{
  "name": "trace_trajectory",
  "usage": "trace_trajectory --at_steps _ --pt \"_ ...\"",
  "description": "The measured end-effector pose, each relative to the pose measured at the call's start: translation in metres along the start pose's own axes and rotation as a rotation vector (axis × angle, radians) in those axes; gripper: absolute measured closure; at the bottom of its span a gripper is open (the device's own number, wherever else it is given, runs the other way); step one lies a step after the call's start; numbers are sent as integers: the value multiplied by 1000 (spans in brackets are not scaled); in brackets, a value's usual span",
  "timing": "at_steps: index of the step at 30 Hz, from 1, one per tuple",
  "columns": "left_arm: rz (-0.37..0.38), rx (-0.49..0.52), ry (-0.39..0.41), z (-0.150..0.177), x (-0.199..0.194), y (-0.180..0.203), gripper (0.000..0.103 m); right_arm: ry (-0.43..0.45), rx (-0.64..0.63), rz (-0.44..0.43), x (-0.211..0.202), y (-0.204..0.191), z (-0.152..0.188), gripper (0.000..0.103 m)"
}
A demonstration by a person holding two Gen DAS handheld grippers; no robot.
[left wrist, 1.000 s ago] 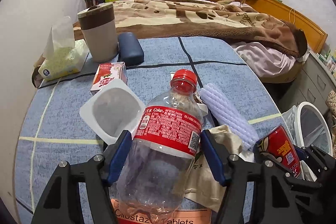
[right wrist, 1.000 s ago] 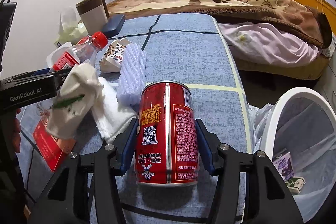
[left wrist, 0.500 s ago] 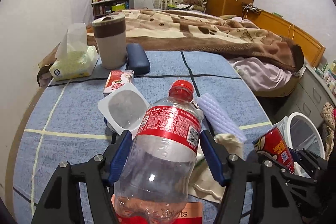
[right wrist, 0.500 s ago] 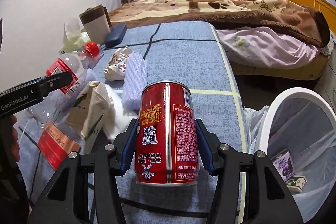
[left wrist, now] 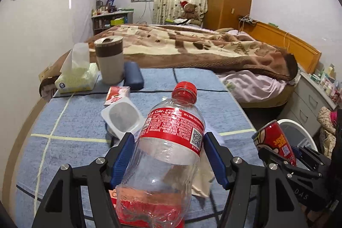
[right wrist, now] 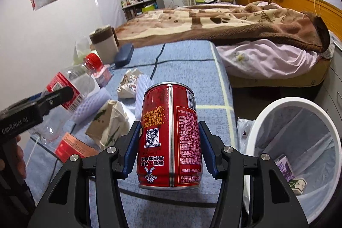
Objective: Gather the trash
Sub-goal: 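Carry the bottle and can over the wastebasket and open both tools to drop them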
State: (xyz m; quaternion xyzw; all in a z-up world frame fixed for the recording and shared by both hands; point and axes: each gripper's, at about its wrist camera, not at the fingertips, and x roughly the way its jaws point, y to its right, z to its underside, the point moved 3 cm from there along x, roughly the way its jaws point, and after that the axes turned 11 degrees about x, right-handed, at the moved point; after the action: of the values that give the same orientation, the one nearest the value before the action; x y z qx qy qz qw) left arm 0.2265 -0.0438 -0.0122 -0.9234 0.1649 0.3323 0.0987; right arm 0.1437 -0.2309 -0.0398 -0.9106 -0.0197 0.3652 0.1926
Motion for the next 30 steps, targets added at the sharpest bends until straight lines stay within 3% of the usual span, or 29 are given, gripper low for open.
trace_trajectory --at_steps 18,30 --pt "117 85 87 -5 -48 86 36 128 58 54 -62 43 -5 49" --pt "242 151 90 -5 -48 163 36 158 135 140 -87 103 -3 49"
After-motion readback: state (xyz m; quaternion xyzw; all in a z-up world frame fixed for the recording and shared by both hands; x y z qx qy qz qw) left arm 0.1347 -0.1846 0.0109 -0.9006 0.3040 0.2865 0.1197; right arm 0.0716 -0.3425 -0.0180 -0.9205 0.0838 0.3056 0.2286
